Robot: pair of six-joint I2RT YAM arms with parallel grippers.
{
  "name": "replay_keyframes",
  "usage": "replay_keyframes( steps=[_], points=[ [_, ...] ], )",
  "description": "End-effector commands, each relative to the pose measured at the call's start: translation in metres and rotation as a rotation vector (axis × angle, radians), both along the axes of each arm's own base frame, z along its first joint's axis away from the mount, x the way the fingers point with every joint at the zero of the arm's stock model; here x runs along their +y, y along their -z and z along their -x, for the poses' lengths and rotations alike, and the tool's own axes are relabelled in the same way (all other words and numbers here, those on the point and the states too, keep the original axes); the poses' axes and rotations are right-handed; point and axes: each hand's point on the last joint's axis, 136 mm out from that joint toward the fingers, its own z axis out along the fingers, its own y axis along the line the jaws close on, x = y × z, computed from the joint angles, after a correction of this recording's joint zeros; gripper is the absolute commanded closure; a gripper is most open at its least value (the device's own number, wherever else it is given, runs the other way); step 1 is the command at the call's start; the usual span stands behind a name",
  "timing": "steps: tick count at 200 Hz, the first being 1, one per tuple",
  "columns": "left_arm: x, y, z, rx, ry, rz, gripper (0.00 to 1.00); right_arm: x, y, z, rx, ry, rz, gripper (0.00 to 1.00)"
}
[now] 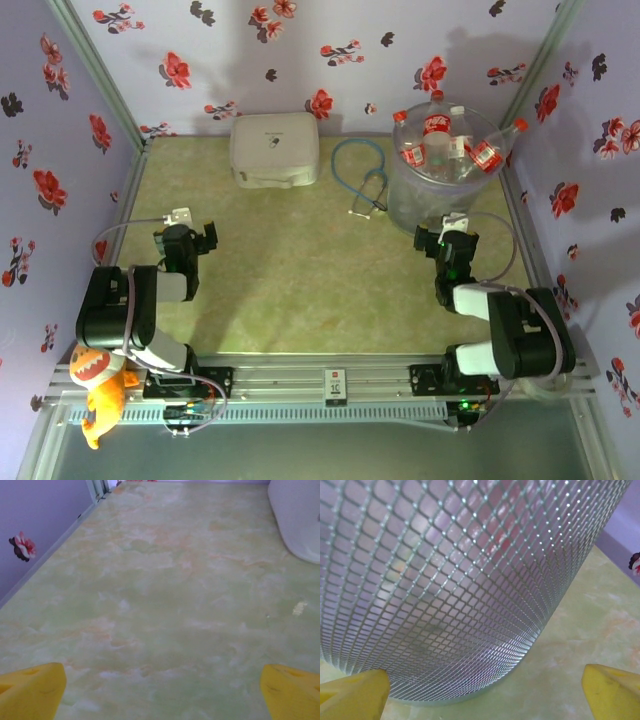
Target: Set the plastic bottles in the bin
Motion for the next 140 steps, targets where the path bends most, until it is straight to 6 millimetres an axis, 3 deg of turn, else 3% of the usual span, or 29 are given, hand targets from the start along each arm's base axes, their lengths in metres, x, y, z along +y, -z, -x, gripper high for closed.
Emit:
replay_keyframes(
  steps=[1,35,76,140],
  points=[
    [0.001,-0.015,-0.008,-0.065,0.01,-0.014,0.0,-0.008,-0.01,-0.018,-0.089,0.026,0.012,0.01],
    [0.0,-0.014,-0.008,-0.06,0.014,-0.015,0.0,-0.012,0.003,-0.024,-0.044,0.028,-0.015,0.01],
    [0.0,-0.015,-0.008,-0.063,0.013,-0.015,0.0,-0.023,0.004,-0.03,-0.029,0.077,-0.03,0.01],
    [0.0,-0.015,-0.008,-0.061,0.013,-0.015,0.0,-0.023,0.005,-0.03,-0.024,0.077,-0.033,0.01]
  ],
)
